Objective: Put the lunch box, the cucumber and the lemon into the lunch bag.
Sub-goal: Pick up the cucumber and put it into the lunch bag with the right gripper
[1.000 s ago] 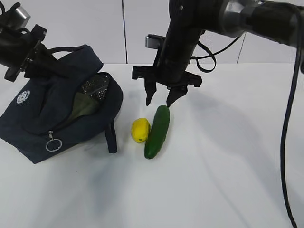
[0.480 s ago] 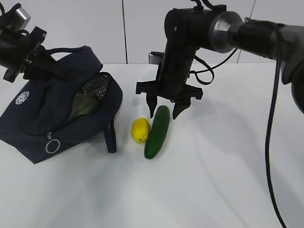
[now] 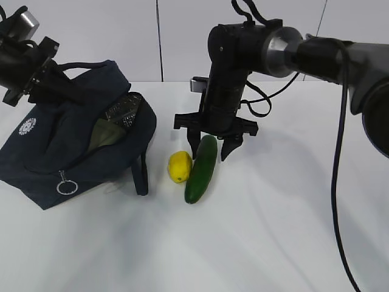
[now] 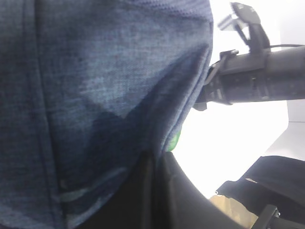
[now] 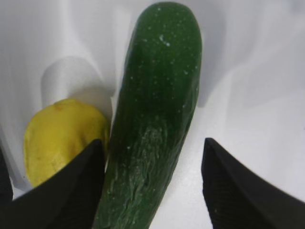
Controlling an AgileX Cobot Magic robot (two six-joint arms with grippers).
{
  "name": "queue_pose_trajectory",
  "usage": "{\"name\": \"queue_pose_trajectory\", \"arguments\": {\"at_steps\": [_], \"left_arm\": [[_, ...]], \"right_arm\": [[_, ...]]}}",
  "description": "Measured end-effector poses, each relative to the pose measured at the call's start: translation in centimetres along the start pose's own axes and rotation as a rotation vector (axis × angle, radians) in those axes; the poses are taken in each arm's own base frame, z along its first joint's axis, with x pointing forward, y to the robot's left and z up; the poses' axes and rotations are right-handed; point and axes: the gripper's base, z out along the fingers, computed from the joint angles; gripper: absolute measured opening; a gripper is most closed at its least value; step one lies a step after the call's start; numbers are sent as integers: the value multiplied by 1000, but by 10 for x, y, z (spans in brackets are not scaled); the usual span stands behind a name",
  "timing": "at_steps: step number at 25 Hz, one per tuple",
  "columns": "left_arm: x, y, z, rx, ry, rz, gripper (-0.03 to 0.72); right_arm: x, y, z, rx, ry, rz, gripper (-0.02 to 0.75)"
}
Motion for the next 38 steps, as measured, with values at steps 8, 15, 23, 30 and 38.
{"name": "queue_pose_trajectory", "arguments": {"at_steps": [8,15,23,30,38], "left_arm": [[0,0,0,-2,1,1,-8],[0,0,0,-2,2,1,-8],[1,1,0,-9,6,5,-8],[1,2,0,-24,11,12,-8],[-1,5,1,-36,-2,11,-8]], "right_arm": [[1,0,16,-5,38,13,478],[1,-1,21,-3,45,14,434],[-2,-1,19,9,27,4,323],[-9,11,0,-77,-20,-61,320],[-5,27,-17,-249,1,-111,319]]}}
